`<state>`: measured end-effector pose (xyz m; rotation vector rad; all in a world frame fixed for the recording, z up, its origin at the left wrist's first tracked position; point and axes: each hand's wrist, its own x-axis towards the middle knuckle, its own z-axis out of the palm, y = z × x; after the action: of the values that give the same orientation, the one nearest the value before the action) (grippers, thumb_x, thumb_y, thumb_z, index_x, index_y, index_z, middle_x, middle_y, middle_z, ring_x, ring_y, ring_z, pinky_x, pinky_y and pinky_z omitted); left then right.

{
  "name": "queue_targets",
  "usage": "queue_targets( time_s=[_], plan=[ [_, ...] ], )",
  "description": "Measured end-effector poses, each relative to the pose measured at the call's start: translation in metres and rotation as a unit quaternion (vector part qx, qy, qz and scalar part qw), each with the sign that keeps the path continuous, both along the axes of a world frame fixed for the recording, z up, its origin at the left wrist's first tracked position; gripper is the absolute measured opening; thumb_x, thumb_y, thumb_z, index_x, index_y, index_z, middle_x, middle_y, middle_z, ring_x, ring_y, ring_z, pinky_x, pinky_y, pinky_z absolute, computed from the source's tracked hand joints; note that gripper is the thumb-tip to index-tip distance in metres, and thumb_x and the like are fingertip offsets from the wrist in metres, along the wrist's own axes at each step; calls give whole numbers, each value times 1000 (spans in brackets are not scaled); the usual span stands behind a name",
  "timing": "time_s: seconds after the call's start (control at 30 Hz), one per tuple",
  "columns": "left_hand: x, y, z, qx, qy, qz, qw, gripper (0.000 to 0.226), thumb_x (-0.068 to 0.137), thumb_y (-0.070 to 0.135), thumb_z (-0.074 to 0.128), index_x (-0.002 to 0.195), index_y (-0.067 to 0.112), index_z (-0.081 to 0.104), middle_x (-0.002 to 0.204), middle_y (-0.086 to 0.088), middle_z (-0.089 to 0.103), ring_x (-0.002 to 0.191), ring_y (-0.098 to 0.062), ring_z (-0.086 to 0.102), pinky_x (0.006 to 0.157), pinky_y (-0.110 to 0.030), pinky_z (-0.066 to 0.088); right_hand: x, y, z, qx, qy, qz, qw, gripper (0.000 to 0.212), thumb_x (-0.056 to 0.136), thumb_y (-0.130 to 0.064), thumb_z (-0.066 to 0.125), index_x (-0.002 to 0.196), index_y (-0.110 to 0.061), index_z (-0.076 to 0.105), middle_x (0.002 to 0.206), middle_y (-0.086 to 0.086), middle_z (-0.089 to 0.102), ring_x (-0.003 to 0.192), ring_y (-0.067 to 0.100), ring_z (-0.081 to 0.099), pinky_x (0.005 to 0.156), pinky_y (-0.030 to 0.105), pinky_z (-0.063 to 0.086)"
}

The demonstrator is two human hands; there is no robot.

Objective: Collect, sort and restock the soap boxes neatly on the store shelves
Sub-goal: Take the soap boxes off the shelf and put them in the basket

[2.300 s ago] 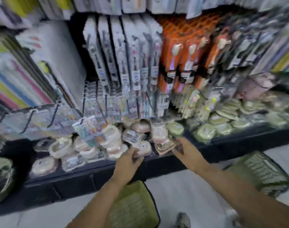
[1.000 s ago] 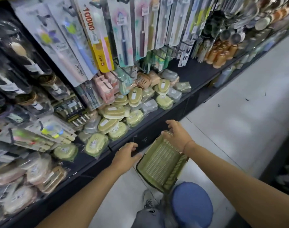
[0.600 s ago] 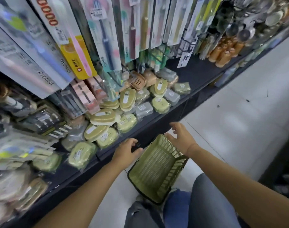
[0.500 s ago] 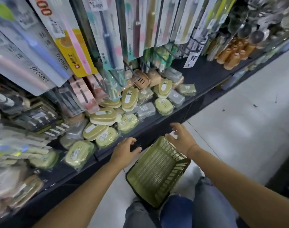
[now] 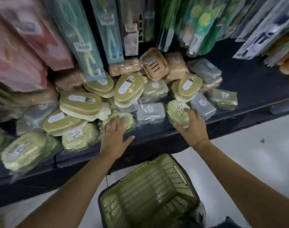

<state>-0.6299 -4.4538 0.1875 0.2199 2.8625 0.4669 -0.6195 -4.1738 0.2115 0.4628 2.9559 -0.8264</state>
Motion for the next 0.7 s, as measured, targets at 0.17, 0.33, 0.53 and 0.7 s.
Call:
queue_targets(
  time_s=[0.17, 0.33, 0.53, 0.7],
  plan=[
    [-19, -12, -55, -31, 141, 10, 989, 65, 88, 59, 51, 135, 14, 47, 145, -9, 43, 134, -32, 34, 112, -44, 23, -13, -3, -69, 61, 88, -15, 994, 70, 77, -38, 77, 133, -6, 51, 135, 26, 45, 123, 44, 41, 99, 52, 36],
    [-25, -19, -77, -75, 263, 1, 962, 81, 80, 73, 37, 128, 12, 55, 139, -14, 51, 116, -36, 44, 91, -45, 29, -19, -3, -115, 94, 219, -80, 968, 69, 73, -57, 63, 128, -15, 55, 138, 22, 44, 128, 42, 40, 104, 53, 33],
    [-29, -13, -69, -124, 230, 55, 964, 106, 66, 87, 37, 144, 15, 38, 140, -9, 40, 127, -32, 29, 104, -43, 21, -34, 3, -138, 68, 261, -128, 954, 88, 71, -57, 75, 143, -20, 38, 147, 17, 32, 129, 40, 36, 104, 52, 31],
    [-23, -7, -68, -118, 180, 72, 974, 110, 64, 84, 58, 146, 17, 28, 143, -15, 38, 132, -35, 35, 108, -47, 26, -32, 3, -133, 57, 251, -141, 956, 90, 70, -58, 74, 143, -21, 36, 143, 16, 37, 129, 38, 38, 105, 51, 29]
  ],
)
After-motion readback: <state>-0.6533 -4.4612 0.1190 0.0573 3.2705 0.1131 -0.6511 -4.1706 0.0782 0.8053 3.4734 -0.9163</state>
